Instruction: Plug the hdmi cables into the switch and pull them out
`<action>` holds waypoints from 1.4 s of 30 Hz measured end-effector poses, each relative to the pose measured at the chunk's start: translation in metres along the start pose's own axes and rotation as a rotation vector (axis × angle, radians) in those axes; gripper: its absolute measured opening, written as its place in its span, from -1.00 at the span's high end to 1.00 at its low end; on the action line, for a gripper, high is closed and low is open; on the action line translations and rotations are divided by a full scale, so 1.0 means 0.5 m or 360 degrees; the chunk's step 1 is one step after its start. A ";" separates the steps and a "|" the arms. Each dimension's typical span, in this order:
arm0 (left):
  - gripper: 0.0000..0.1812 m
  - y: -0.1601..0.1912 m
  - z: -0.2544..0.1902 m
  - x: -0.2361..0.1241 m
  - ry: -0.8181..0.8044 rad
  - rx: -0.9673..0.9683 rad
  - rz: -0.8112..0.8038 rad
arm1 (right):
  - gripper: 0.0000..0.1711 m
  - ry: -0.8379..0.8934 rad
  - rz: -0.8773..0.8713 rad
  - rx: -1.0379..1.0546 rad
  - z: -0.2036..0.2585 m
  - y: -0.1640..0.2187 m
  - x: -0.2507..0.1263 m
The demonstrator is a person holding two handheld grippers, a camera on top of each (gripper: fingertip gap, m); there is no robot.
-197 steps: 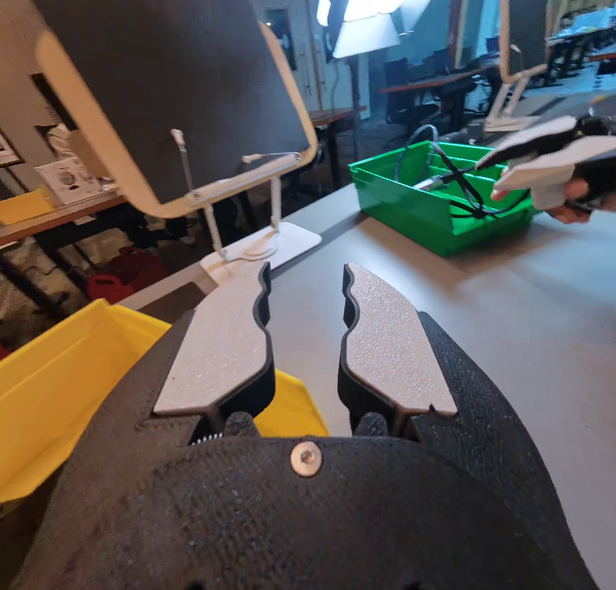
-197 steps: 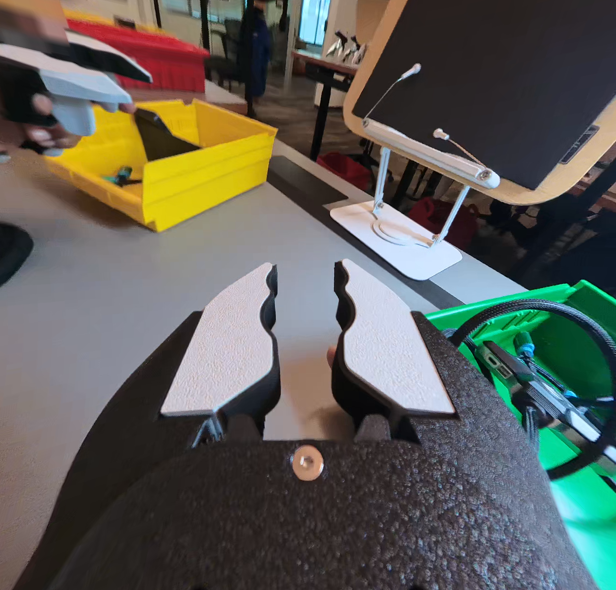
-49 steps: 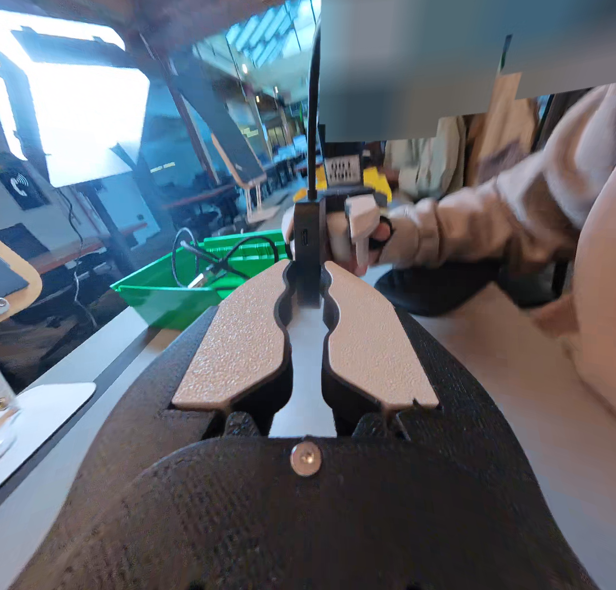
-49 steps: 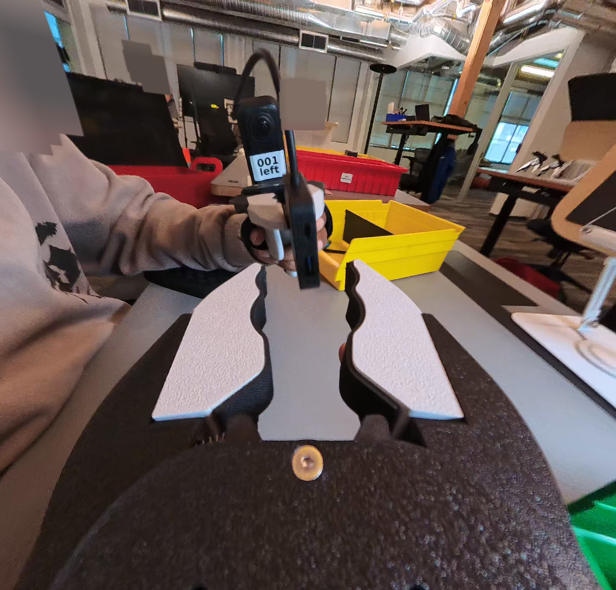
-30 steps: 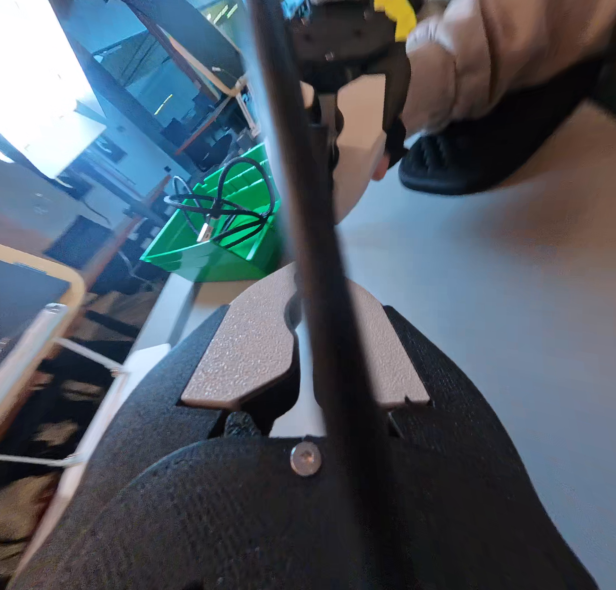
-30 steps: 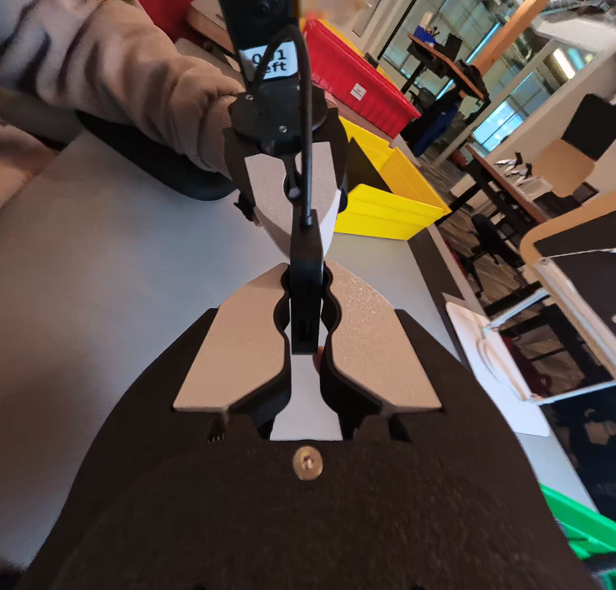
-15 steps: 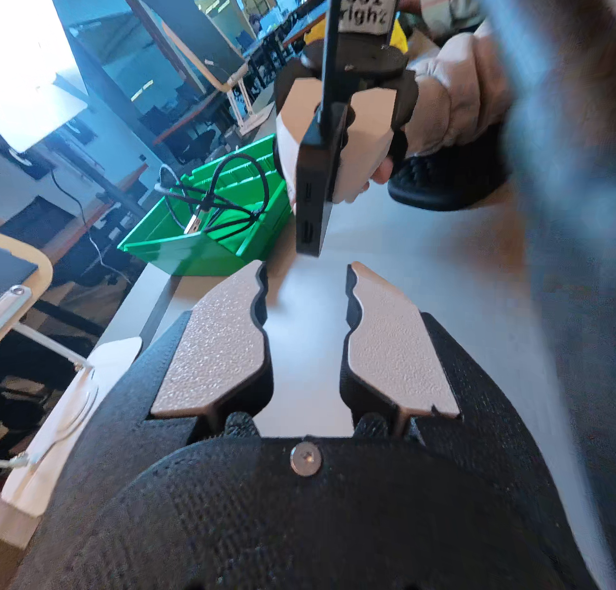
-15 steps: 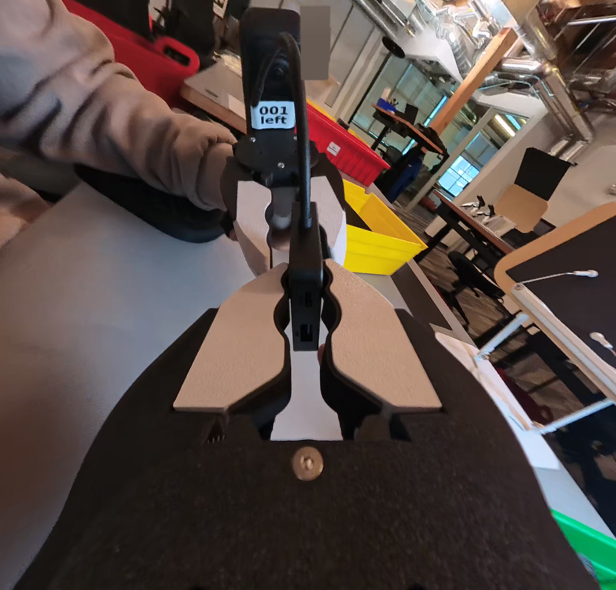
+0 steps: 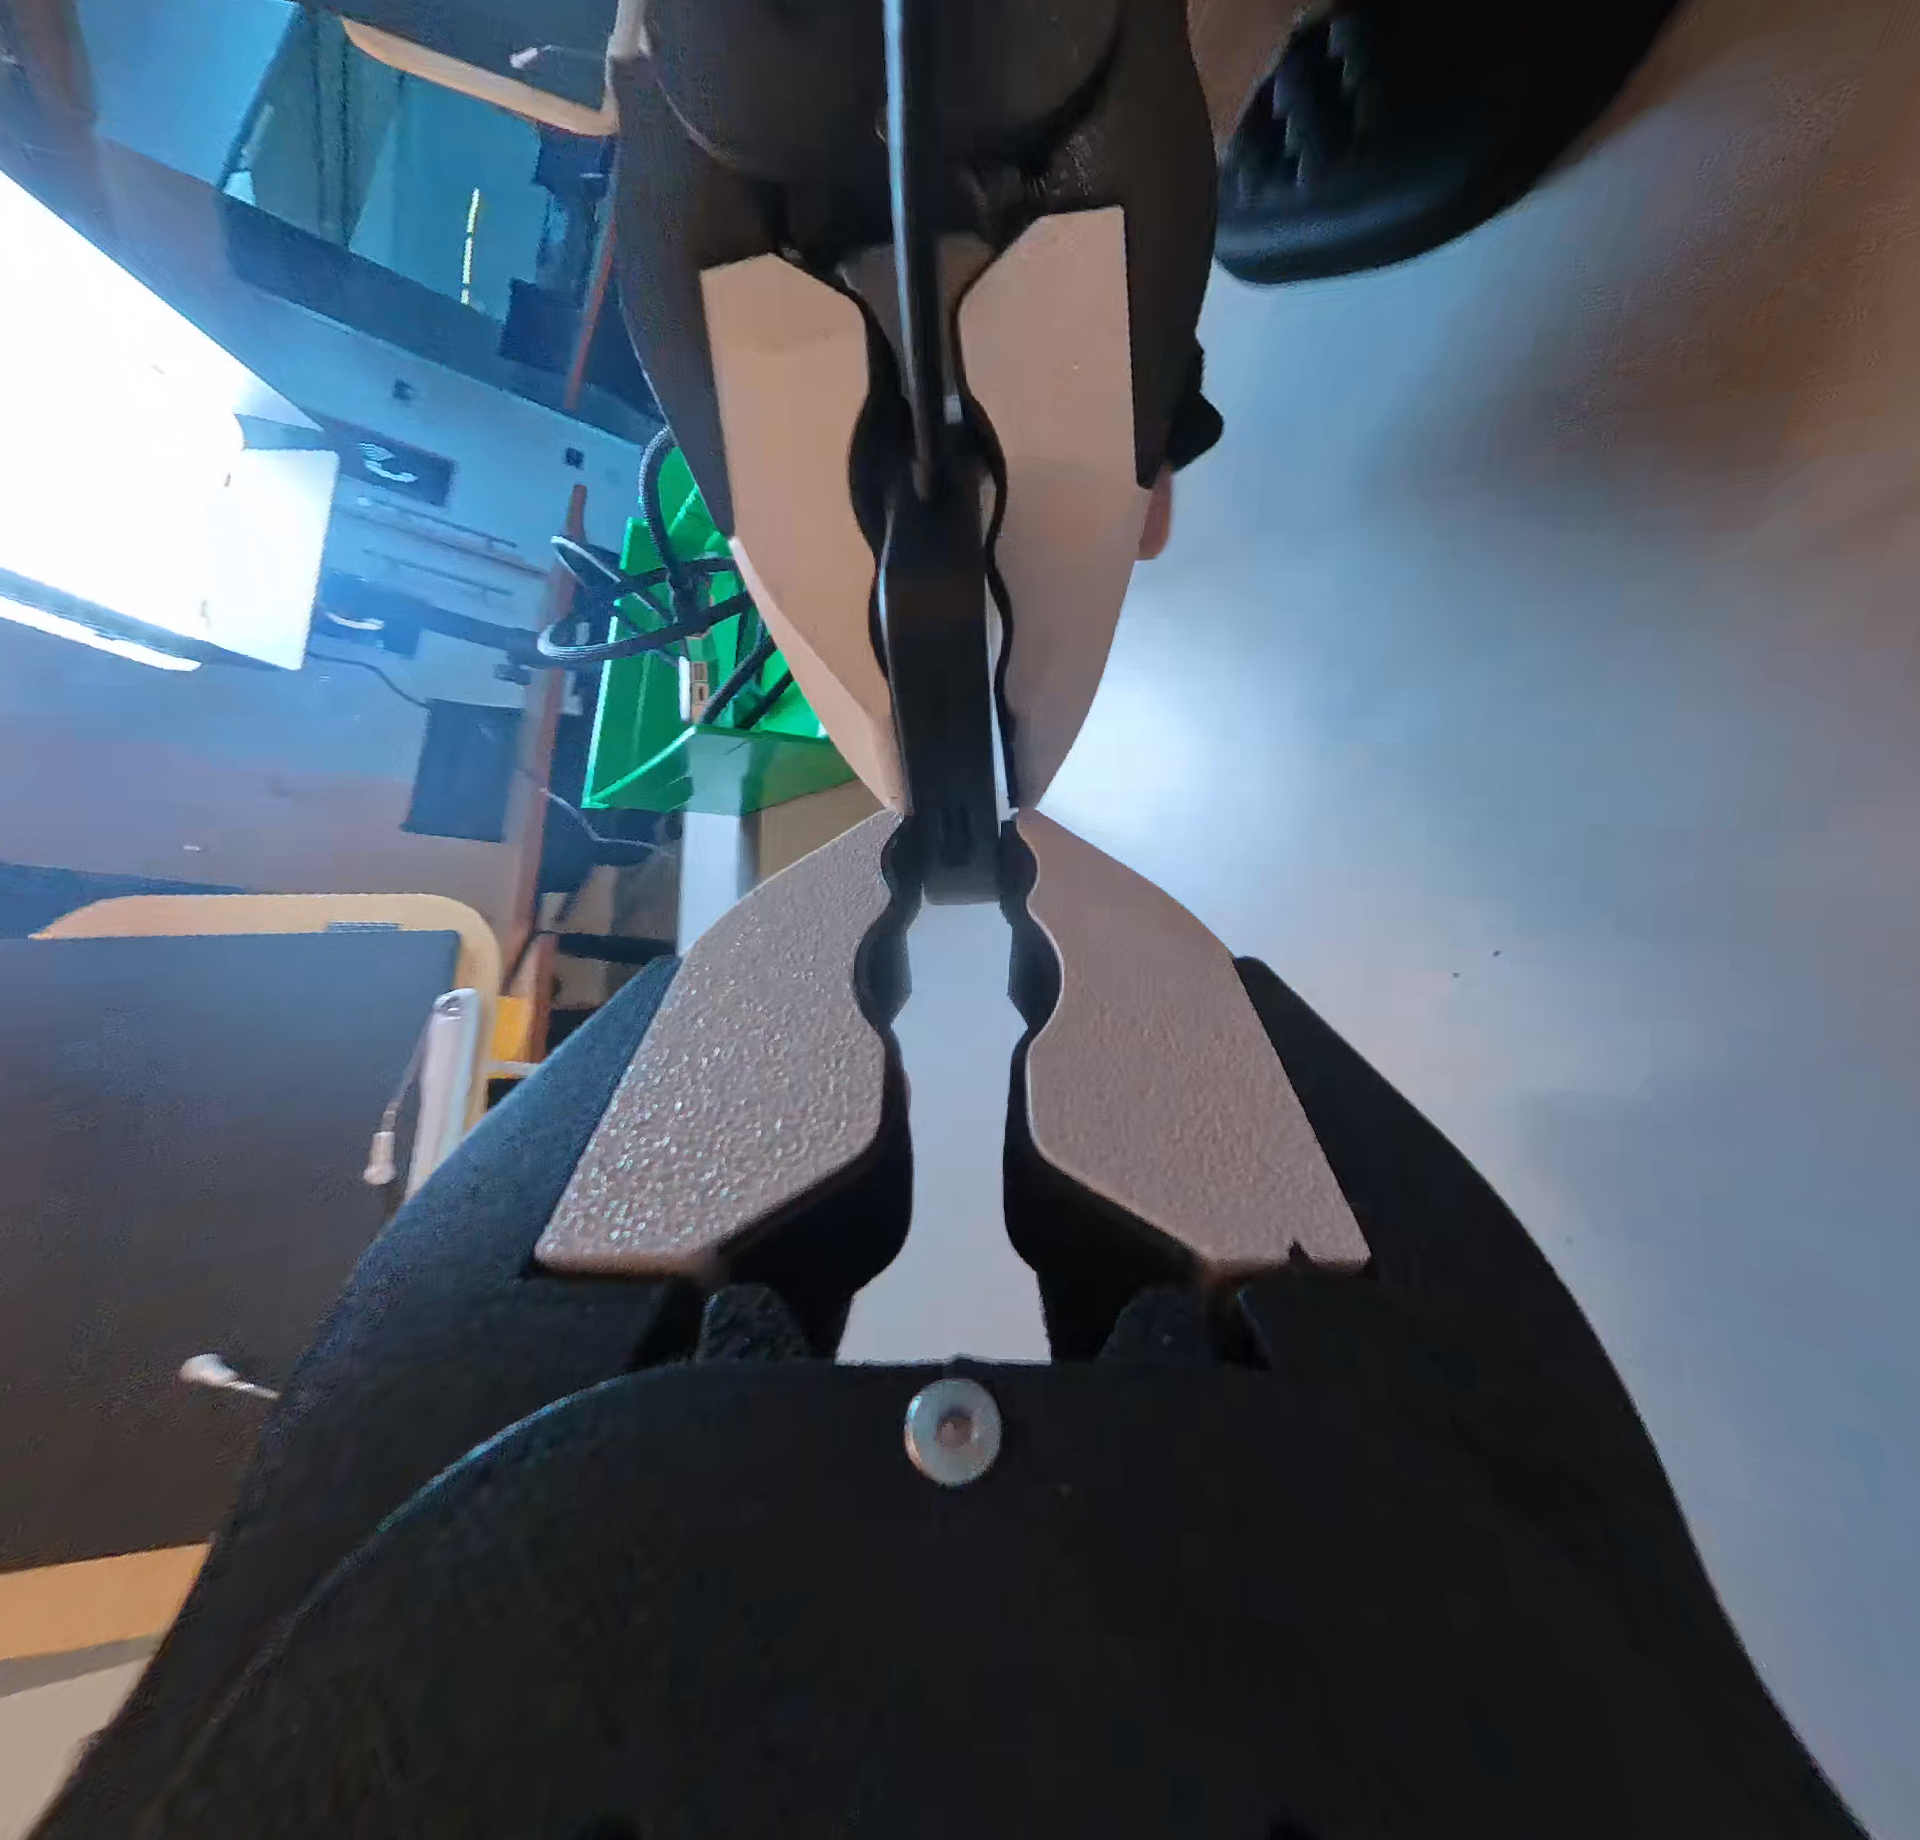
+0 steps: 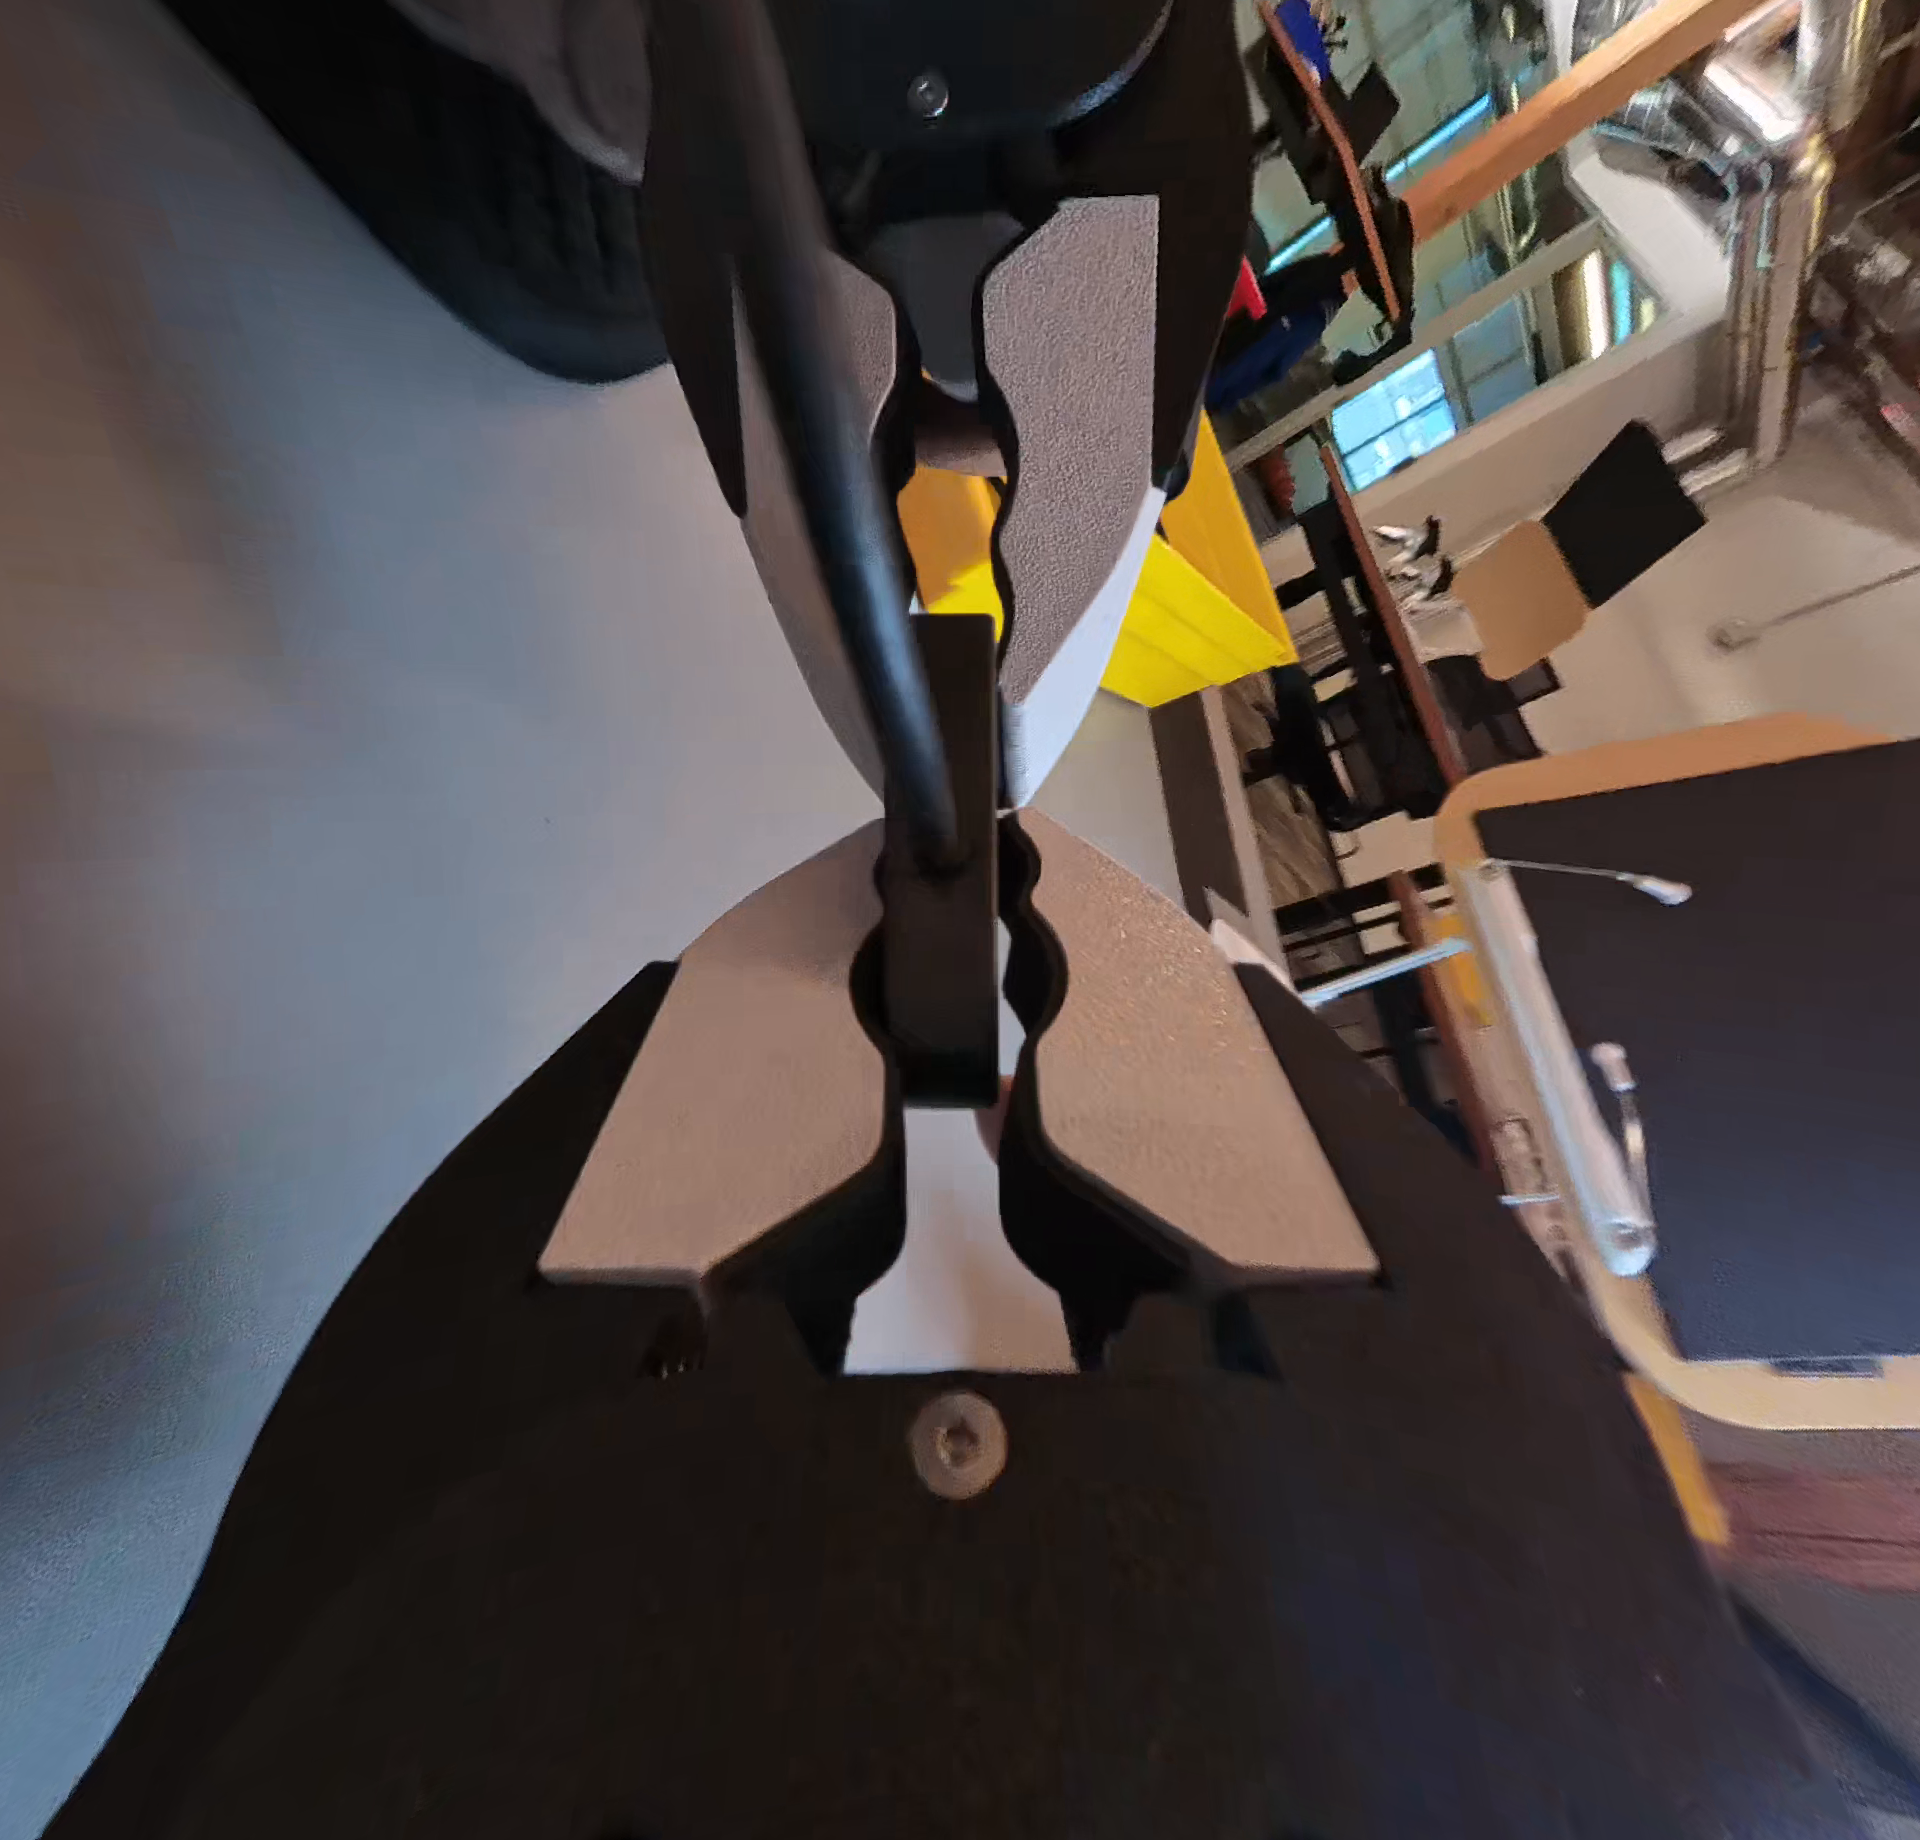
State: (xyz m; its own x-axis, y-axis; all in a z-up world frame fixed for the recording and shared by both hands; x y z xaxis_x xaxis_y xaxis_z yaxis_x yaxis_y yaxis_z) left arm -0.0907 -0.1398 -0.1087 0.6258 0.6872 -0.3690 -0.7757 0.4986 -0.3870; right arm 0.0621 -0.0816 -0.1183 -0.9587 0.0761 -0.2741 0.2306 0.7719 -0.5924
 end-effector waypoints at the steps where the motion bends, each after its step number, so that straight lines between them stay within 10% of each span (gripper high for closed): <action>1: 0.83 -0.003 -0.001 0.000 -0.0013 0.0017 0.0000 | 0.83 0.0012 -0.0004 -0.0032 -0.001 -0.001 -0.003; 9: 0.53 0.067 0.061 -0.058 -0.0145 -0.0500 -0.0170 | 0.83 0.0141 -0.0068 0.0063 -0.029 0.014 -0.031; 17: 0.61 0.239 0.223 -0.340 -0.0675 -0.1107 0.0264 | 0.83 0.0320 -0.0016 0.0084 -0.060 0.031 -0.055; 24: 0.63 0.435 0.174 -0.346 0.0212 -0.1168 0.1268 | 0.83 0.0290 0.0066 0.0069 -0.054 0.041 -0.042; 31: 0.61 0.475 0.087 -0.292 0.1123 -0.0880 0.1657 | 0.83 0.0222 0.0116 0.0101 -0.046 0.054 -0.033; 42: 0.92 0.437 0.113 -0.272 0.1164 -0.0817 0.1732 | 0.83 0.0276 0.0111 0.0146 -0.059 0.060 -0.050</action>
Point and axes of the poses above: each gripper's, where its closed fingertips meet, x out along the fingers, y out of its underside, z = x × y across the jaws, the point moved 10 cm from there along -x, back along the fingers, and after that the axes turned 2 degrees about x, right-handed, at the moved point
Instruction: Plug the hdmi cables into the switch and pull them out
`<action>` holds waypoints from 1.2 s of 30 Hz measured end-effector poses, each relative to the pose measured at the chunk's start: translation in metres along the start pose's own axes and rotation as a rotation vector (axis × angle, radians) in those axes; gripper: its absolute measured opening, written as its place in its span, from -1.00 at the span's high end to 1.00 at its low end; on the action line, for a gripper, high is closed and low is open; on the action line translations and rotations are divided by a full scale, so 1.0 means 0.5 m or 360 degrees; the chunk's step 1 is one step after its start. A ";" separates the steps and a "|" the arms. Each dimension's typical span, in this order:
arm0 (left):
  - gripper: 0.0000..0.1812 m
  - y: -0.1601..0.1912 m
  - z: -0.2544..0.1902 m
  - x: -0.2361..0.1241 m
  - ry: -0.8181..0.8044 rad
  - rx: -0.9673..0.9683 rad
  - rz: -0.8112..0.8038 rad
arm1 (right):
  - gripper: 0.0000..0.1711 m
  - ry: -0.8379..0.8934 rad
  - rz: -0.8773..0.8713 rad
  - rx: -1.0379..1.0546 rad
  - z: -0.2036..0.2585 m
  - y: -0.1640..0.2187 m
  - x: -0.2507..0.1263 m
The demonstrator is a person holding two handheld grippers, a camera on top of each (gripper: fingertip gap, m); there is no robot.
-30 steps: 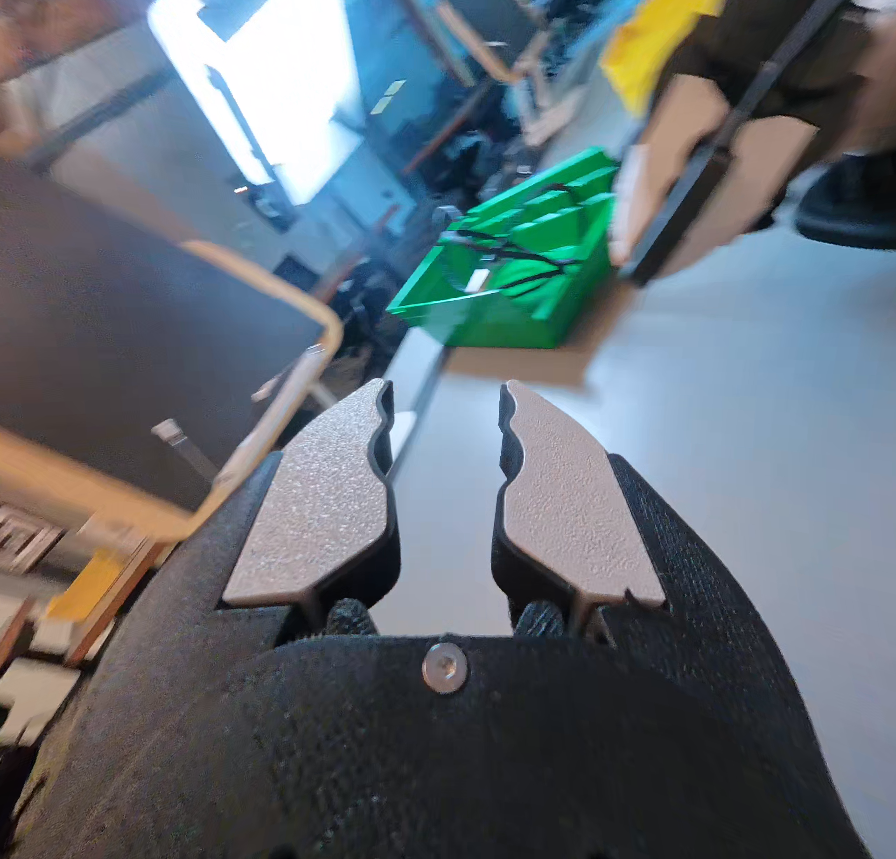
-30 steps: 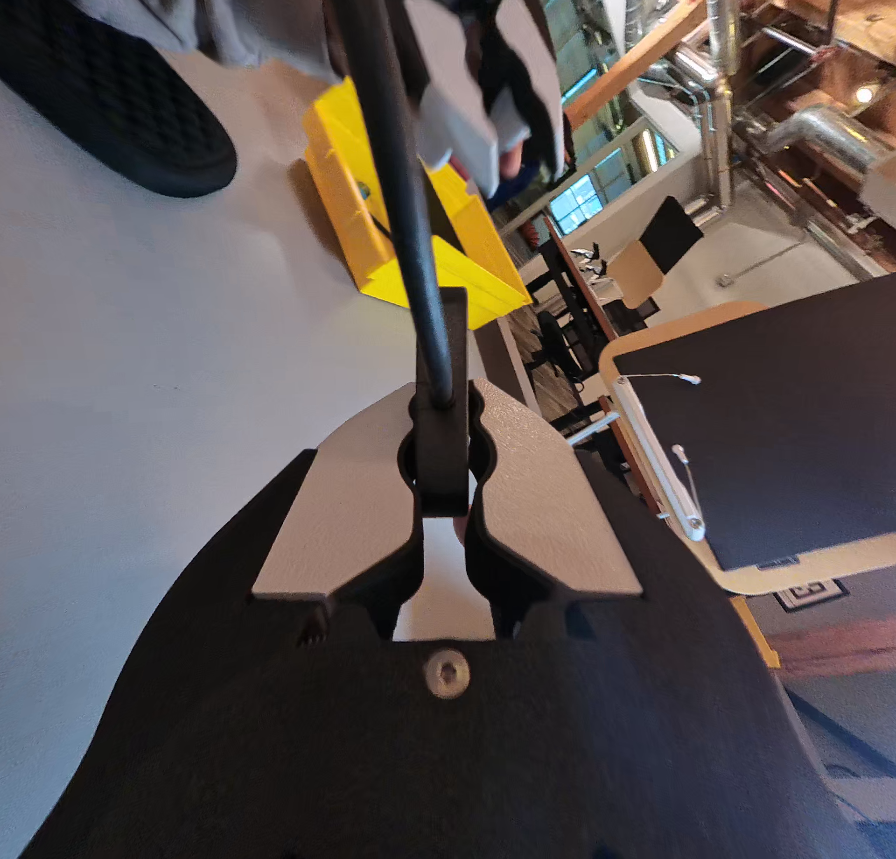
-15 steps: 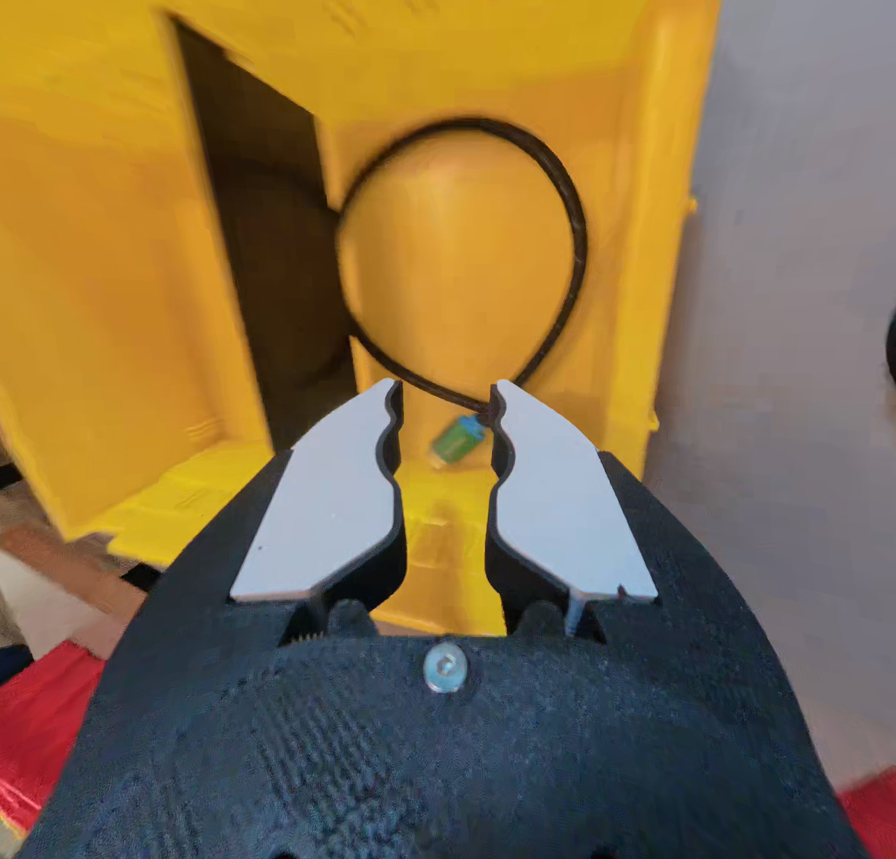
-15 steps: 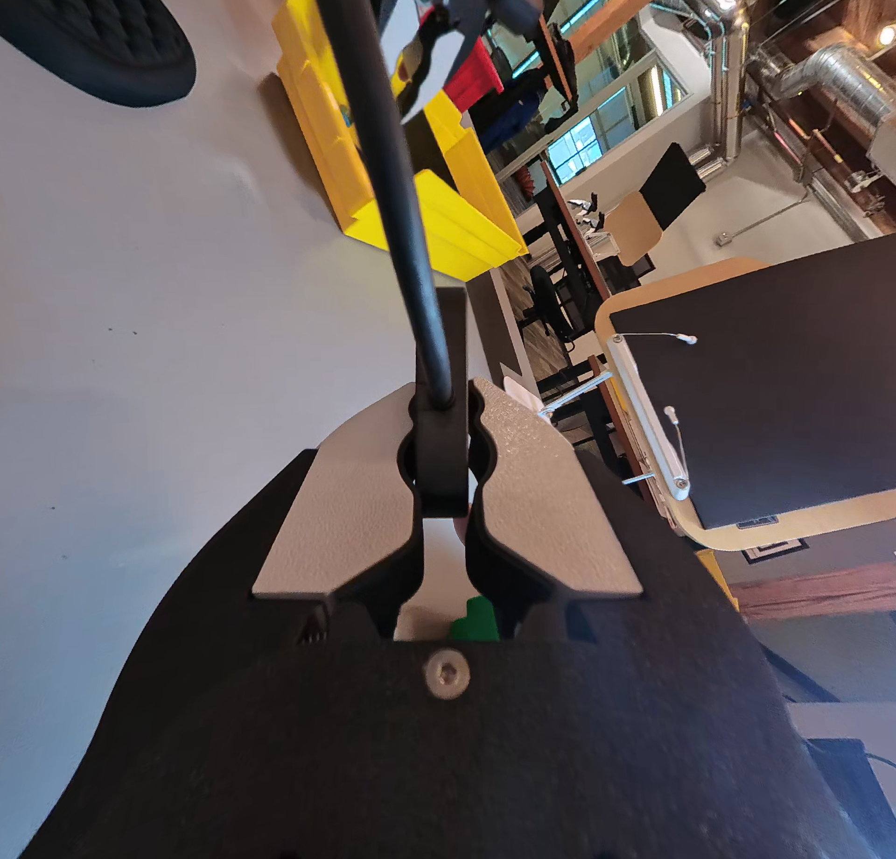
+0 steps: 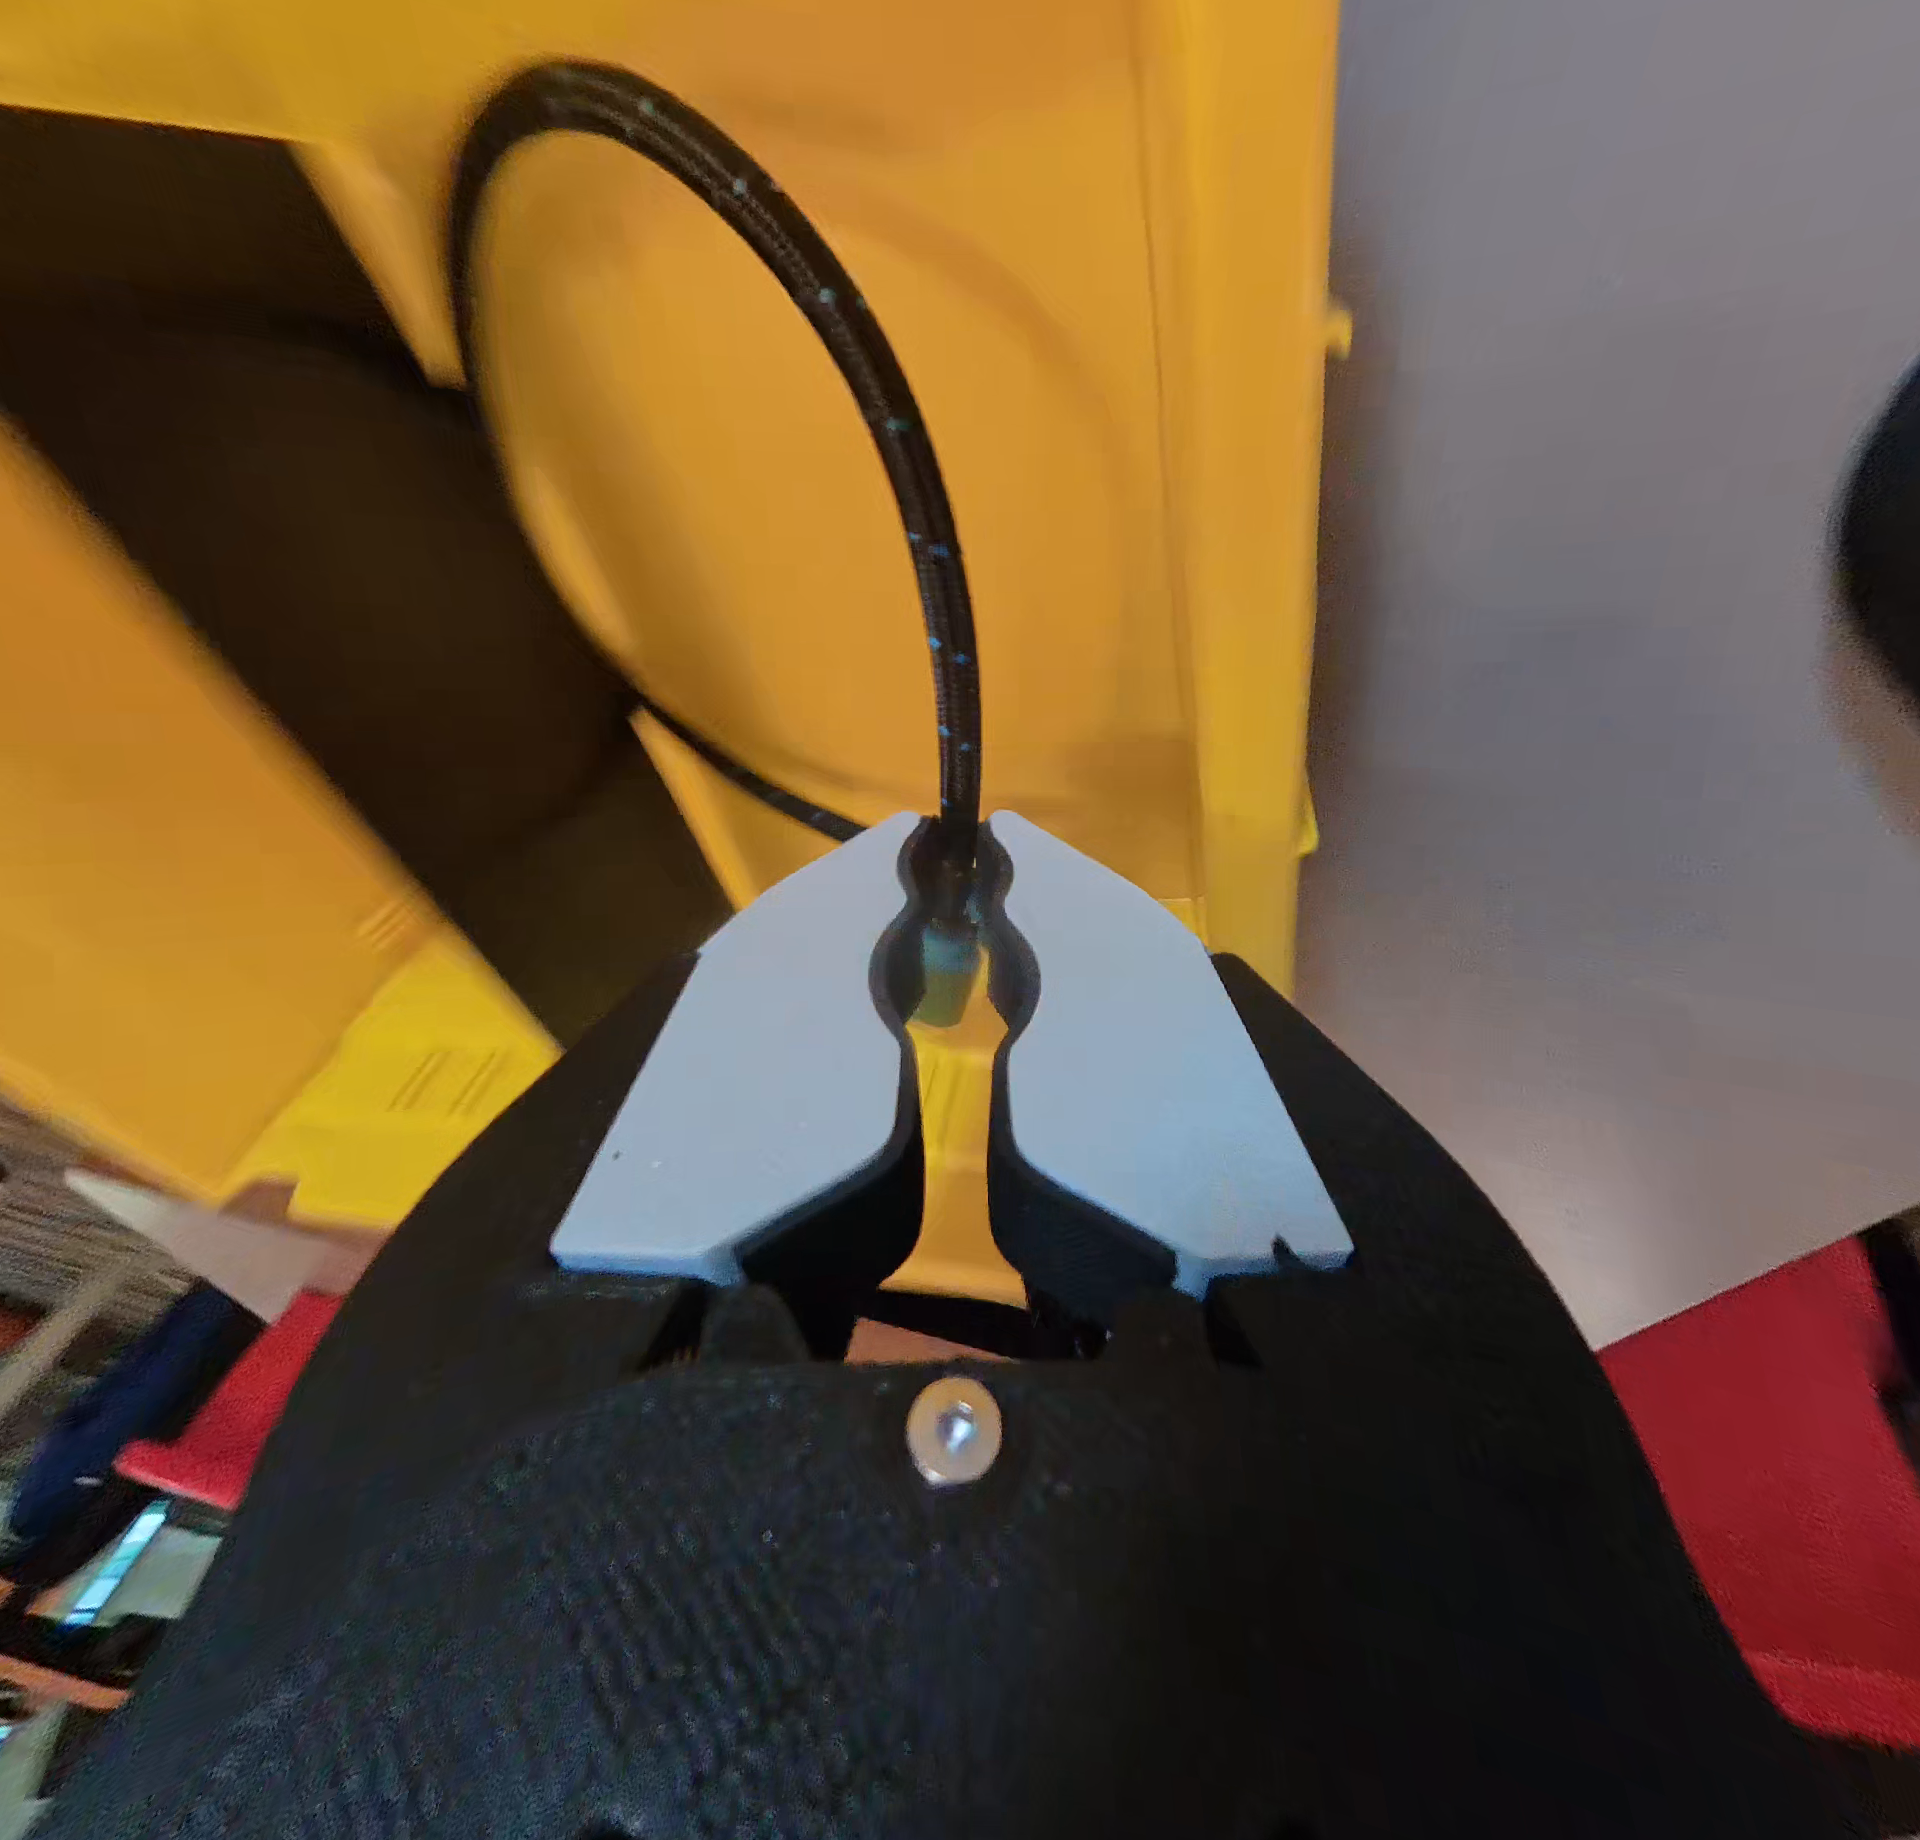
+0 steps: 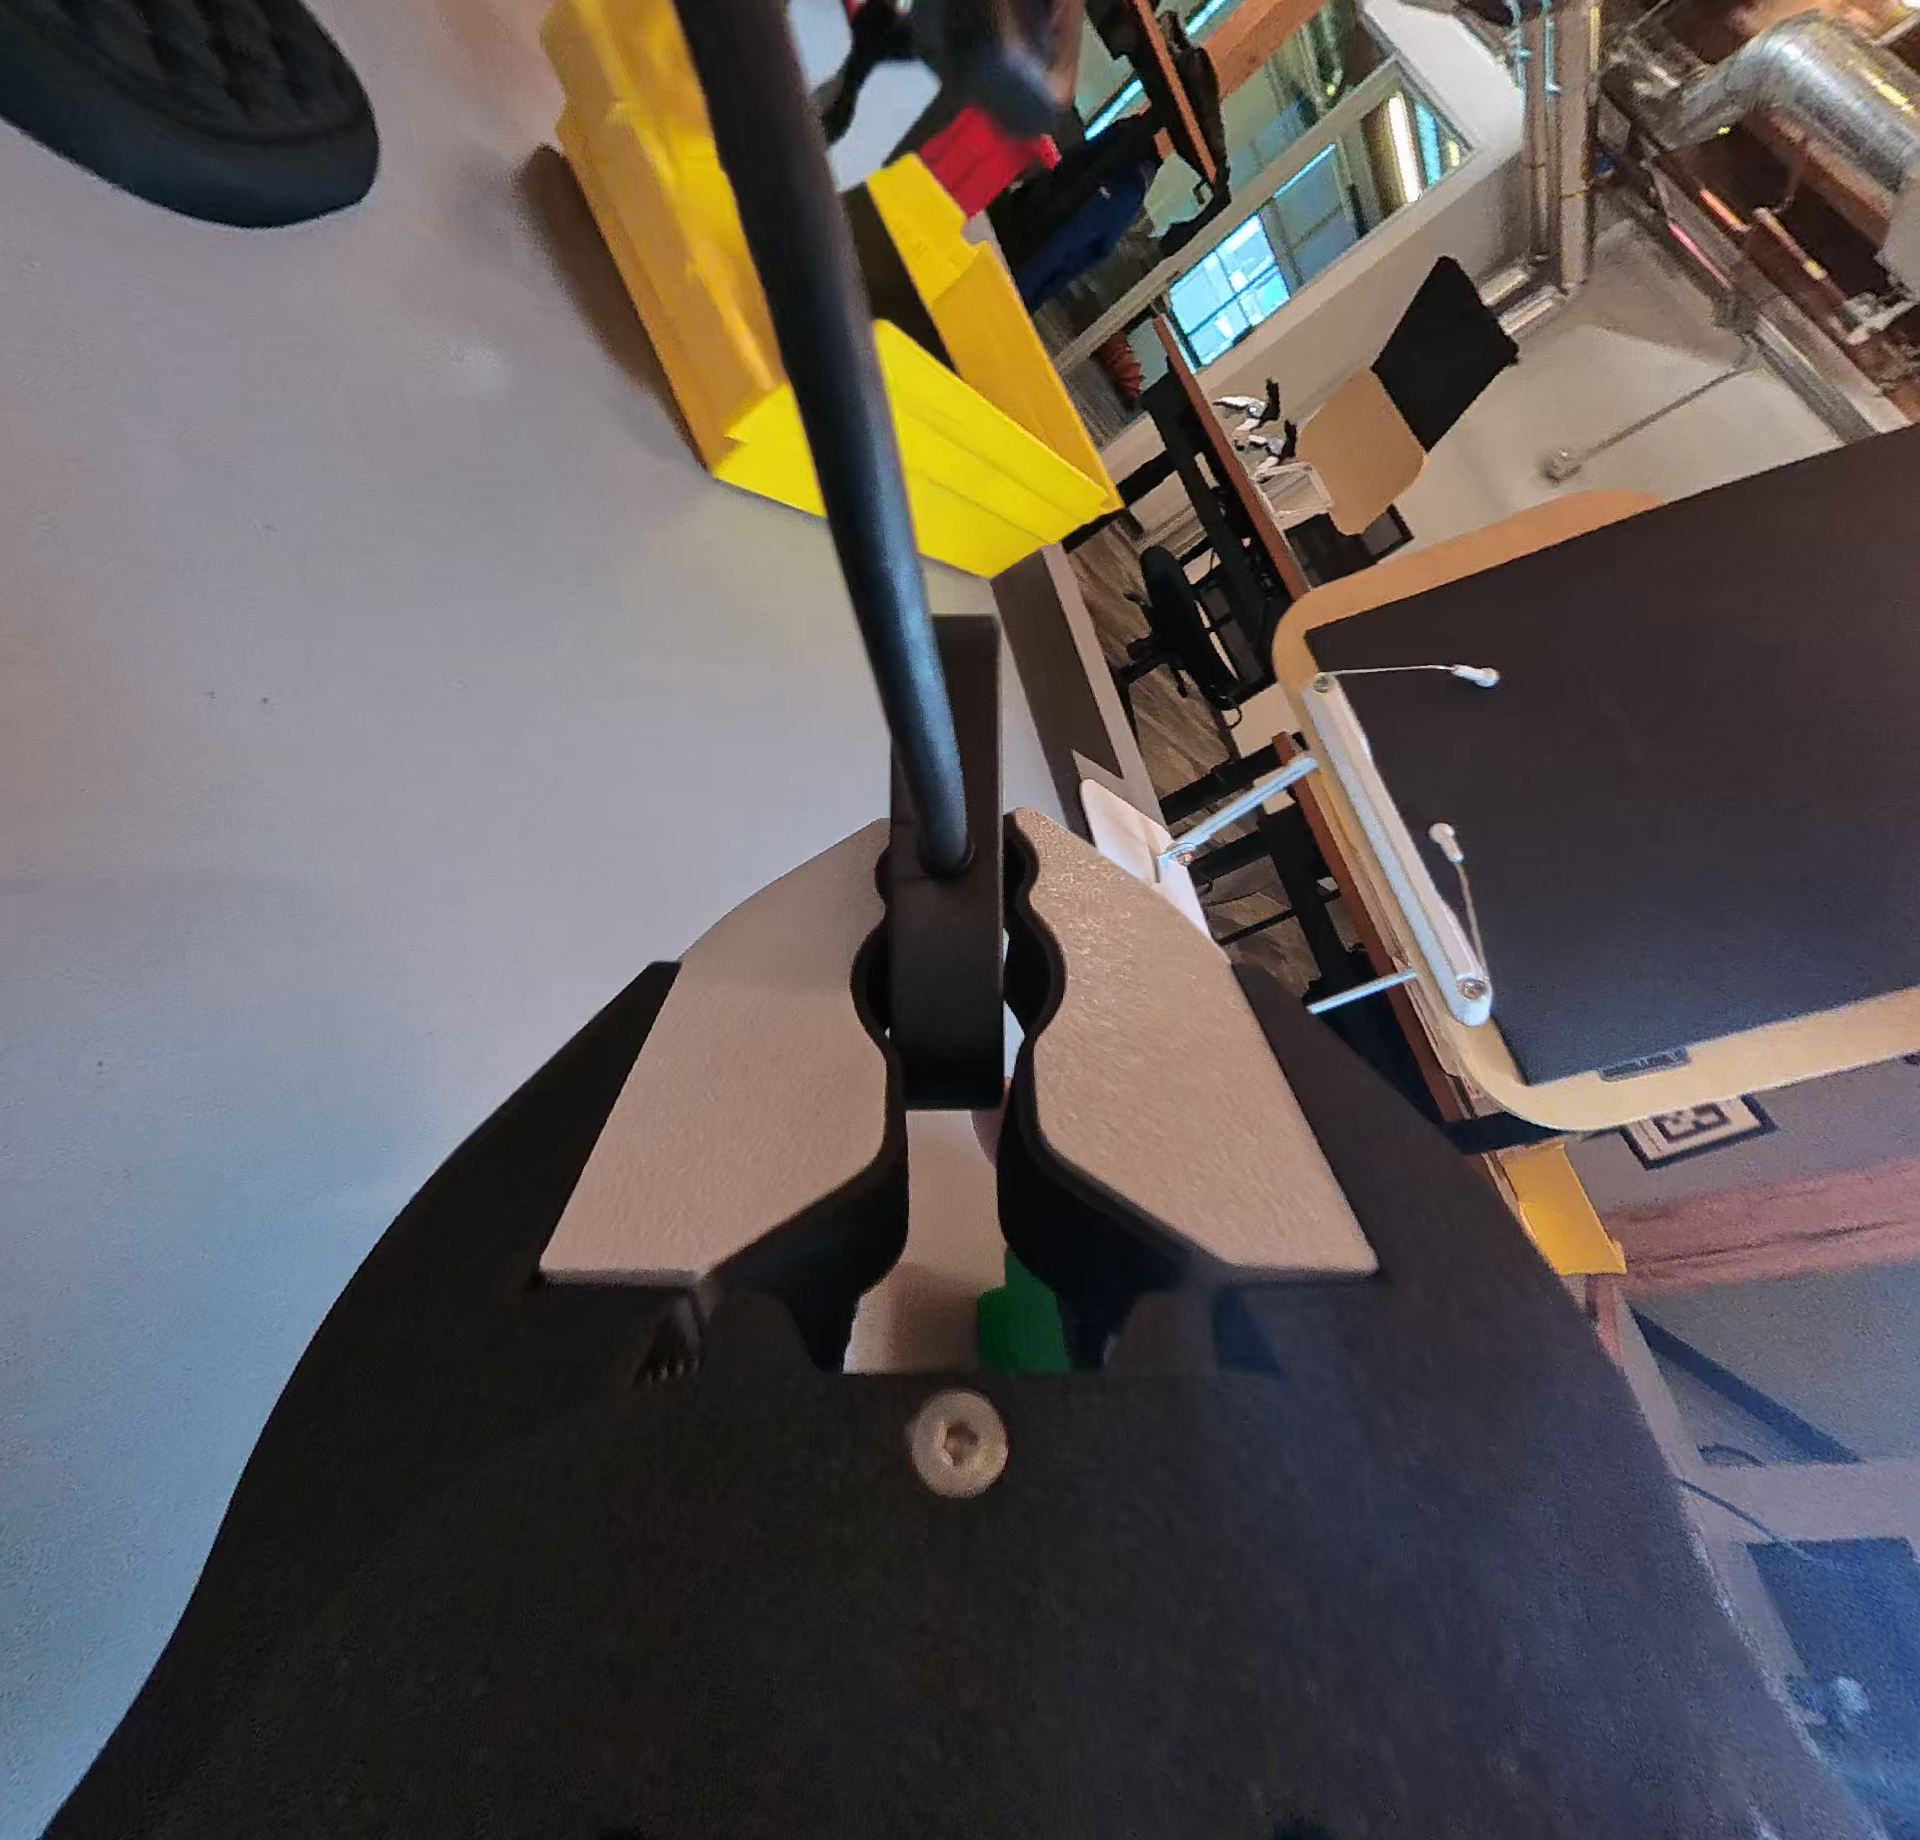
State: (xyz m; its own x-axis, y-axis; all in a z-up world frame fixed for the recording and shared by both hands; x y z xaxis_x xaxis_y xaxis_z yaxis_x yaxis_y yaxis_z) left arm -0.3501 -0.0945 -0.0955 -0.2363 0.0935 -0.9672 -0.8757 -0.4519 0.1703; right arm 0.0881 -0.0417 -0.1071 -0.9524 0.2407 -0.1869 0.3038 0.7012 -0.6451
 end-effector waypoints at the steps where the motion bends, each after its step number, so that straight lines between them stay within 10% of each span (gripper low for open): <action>1: 0.92 0.000 -0.003 -0.042 0.0013 -0.0075 -0.0036 | 0.83 0.0021 -0.0014 0.0024 -0.006 0.001 -0.004; 7: 0.92 -0.084 -0.096 -0.212 0.0233 -0.0448 -0.0407 | 0.83 0.0123 -0.0143 0.0187 -0.043 -0.007 -0.031; 12: 0.91 -0.248 -0.187 -0.128 0.0656 -0.0432 -0.0684 | 0.83 0.0203 -0.0193 0.0307 -0.065 0.002 -0.053; 20: 0.70 -0.435 -0.117 -0.045 0.0656 -0.0423 -0.1292 | 0.83 0.0295 -0.0204 0.0506 -0.092 0.043 -0.074; 27: 0.50 -0.407 -0.135 -0.059 0.0079 0.0574 -0.0856 | 0.83 0.0266 -0.0233 0.0537 -0.092 0.044 -0.072; 36: 0.90 -0.400 -0.174 0.007 0.0012 0.0515 -0.0715 | 0.83 0.0289 -0.0222 0.0544 -0.094 0.050 -0.076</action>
State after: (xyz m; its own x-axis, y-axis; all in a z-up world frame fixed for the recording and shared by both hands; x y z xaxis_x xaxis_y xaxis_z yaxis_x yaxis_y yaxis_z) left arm -0.1392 -0.0811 -0.1494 0.1923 0.2073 -0.9592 -0.9747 -0.0732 -0.2112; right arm 0.1333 -0.0017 -0.0812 -0.9549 0.2951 0.0336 0.1175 0.4793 -0.8698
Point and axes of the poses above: each gripper's, where its closed fingertips meet, x out along the fingers, y out of its underside, z = x × y across the jaws, the point moved 10 cm from there along -x, back along the fingers, and after that the axes turned 2 degrees about x, right-handed, at the moved point
